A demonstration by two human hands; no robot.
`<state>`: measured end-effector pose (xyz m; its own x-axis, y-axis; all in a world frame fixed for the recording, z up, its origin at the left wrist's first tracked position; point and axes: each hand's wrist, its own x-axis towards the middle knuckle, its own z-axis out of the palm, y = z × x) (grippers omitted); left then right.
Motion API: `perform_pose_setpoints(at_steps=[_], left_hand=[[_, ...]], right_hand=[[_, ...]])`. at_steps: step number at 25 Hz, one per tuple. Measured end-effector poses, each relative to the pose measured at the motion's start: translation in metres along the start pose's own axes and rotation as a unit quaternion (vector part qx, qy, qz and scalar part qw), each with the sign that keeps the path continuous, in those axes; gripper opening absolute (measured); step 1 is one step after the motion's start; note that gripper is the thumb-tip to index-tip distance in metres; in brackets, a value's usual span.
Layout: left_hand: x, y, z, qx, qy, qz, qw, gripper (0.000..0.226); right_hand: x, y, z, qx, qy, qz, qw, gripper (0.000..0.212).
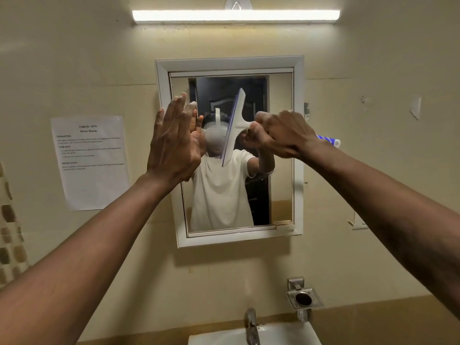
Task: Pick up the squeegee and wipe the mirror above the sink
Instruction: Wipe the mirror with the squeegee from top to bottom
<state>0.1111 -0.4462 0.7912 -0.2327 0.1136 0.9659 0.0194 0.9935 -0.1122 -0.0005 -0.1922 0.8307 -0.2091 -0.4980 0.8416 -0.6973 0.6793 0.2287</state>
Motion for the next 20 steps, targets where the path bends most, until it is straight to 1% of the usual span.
perform_pose_setpoints(at_steps=[3,5,8,10,14,17,20], left_hand=[[0.004,-0.005,0.002,0.006,0.004,0.003,1.0,0.08],[0.005,-0.007,0.003,0.011,0.003,0.003,1.0,0.08],[0.006,-0.007,0.003,0.007,0.0,0.007,1.0,0.072],[0.007,-0.008,0.0,0.0,0.003,0.008,1.0,0.066],[0.007,-0.011,-0.002,0.012,-0.016,0.003,1.0,0.071],[0.006,-0.016,-0.001,0.027,-0.028,-0.003,0.999,0.072],[0.005,-0.019,0.0,0.037,-0.03,-0.015,0.999,0.072]], right_hand=[[0.03,-0.001,-0.009,-0.017,0.026,0.001,1.0,0.055],[0.043,-0.001,-0.009,-0.007,0.023,-0.005,1.0,0.065],[0.058,0.0,-0.002,-0.013,0.024,-0.024,0.999,0.078],[0.069,-0.001,0.002,-0.028,0.029,-0.044,0.998,0.08],[0.087,0.001,0.011,-0.074,0.018,-0.081,0.994,0.078],[0.085,0.013,0.023,-0.095,-0.002,-0.077,0.992,0.082],[0.079,0.022,0.031,-0.081,0.005,-0.062,0.995,0.084]])
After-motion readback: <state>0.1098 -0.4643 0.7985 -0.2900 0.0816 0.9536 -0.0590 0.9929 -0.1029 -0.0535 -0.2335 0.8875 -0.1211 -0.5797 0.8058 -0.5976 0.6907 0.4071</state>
